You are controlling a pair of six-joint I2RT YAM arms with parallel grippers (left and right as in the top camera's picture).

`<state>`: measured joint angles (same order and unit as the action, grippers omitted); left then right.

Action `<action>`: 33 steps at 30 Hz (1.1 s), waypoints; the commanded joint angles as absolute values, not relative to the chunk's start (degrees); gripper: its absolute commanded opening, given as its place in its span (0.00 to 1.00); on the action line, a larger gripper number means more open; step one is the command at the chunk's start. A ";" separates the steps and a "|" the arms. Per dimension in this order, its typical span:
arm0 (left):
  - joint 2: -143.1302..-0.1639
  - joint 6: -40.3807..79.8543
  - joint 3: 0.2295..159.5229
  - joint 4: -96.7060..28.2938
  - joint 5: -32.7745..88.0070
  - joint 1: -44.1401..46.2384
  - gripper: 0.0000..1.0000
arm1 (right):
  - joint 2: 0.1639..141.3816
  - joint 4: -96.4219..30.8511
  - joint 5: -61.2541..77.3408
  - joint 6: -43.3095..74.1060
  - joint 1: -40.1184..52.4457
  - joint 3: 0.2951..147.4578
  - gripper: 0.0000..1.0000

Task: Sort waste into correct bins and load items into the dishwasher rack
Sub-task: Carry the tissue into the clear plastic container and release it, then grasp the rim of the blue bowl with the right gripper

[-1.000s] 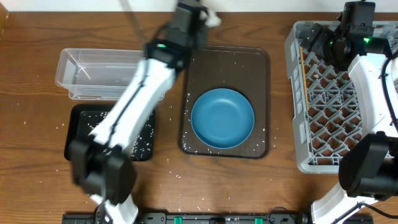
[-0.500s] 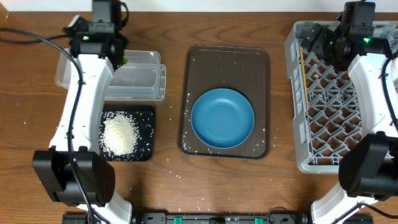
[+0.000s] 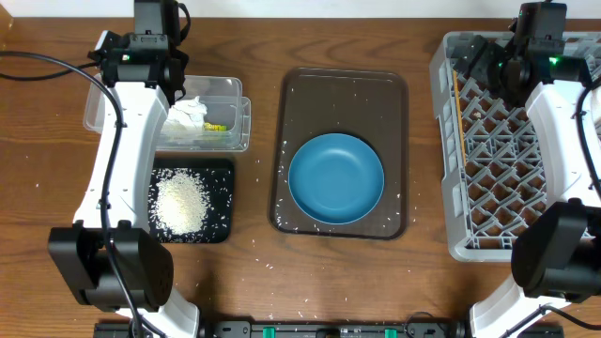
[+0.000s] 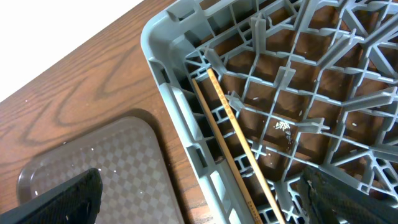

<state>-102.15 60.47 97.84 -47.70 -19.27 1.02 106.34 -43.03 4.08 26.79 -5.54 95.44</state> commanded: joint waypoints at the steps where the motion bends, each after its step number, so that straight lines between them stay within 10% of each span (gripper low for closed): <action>1: -101.12 57.80 97.19 -47.70 -20.01 1.10 0.50 | 106.50 -43.11 3.88 27.40 -6.02 95.57 0.99; 33: -87.57 55.11 97.19 -60.75 -23.22 -22.87 0.88 | 106.50 -41.21 3.01 27.20 -6.02 95.57 0.99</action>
